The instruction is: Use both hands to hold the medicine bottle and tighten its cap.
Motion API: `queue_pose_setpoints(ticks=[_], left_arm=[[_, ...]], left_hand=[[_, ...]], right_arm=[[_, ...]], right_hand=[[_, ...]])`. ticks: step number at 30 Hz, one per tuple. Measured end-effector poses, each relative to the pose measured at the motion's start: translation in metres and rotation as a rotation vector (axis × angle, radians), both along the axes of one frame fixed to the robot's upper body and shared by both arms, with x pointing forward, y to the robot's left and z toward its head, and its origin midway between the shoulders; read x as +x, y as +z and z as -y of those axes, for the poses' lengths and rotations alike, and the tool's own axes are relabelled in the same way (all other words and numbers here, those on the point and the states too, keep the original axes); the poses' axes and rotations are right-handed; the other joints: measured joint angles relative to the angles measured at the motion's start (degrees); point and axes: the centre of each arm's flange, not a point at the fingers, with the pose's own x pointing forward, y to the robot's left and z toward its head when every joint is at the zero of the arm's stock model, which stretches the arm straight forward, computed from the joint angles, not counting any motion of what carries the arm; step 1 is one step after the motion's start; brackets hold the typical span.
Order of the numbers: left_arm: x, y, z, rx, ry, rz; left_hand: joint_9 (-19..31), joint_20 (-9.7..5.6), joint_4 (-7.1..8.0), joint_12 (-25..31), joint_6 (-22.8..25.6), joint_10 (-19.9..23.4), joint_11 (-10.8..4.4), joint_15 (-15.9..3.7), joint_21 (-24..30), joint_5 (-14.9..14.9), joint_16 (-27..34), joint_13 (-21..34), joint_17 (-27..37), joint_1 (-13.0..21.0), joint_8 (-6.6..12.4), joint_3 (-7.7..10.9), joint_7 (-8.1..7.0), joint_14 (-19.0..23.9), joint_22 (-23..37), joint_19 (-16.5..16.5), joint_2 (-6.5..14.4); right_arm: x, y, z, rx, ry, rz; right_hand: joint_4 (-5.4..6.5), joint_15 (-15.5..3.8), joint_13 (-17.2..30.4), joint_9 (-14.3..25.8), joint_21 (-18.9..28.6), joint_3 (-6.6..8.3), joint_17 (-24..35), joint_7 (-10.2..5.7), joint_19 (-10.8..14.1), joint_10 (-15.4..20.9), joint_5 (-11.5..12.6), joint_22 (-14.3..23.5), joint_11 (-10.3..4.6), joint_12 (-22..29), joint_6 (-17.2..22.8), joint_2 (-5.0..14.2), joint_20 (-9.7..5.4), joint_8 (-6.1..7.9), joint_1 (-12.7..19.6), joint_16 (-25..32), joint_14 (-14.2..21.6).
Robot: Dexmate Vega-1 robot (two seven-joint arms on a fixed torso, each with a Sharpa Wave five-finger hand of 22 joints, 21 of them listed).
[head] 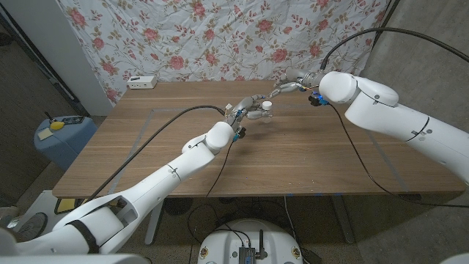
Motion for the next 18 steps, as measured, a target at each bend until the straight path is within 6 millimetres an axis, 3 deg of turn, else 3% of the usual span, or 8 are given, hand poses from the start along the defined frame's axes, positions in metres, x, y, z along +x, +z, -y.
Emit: queue_pose_setpoints(ticks=[14, 18], left_arm=[[-0.003, 0.001, 0.003, 0.023, 0.012, 0.029], [-0.004, 0.001, 0.004, 0.025, 0.014, 0.036]], left_hand=[[0.0, -0.31, -0.24, 0.4, 0.0, 0.0, -0.01, -0.15, -0.2, 0.0, -0.2, 0.0, 0.0, 0.0, 0.0, 0.24, 0.0, 0.1, 0.0, -0.3, 0.0], [0.0, -0.3, -0.24, 0.4, 0.0, 0.0, -0.01, -0.15, -0.2, 0.0, 0.0, 0.0, 0.0, 0.0, 0.0, 0.24, 0.0, 0.2, 0.0, -0.3, 0.0]], right_arm=[[0.007, 0.0, -0.01, -0.071, -0.008, -0.059], [0.009, 0.0, -0.012, -0.084, -0.009, -0.065]], right_hand=[[0.13, -0.22, 0.3, 0.3, 0.0, 0.59, 0.3, 0.19, -0.3, -0.8, 0.0, 0.0, 0.03, 0.0, -0.2, 0.12, -0.31, -0.09, 1.2, 0.0, -0.4], [0.13, -0.23, 0.3, 0.3, 0.0, 0.59, 0.3, -0.38, -0.3, -0.8, -0.5, 0.0, 0.03, 0.0, 0.4, 0.02, -0.31, -0.09, 1.6, 0.0, -0.4]])
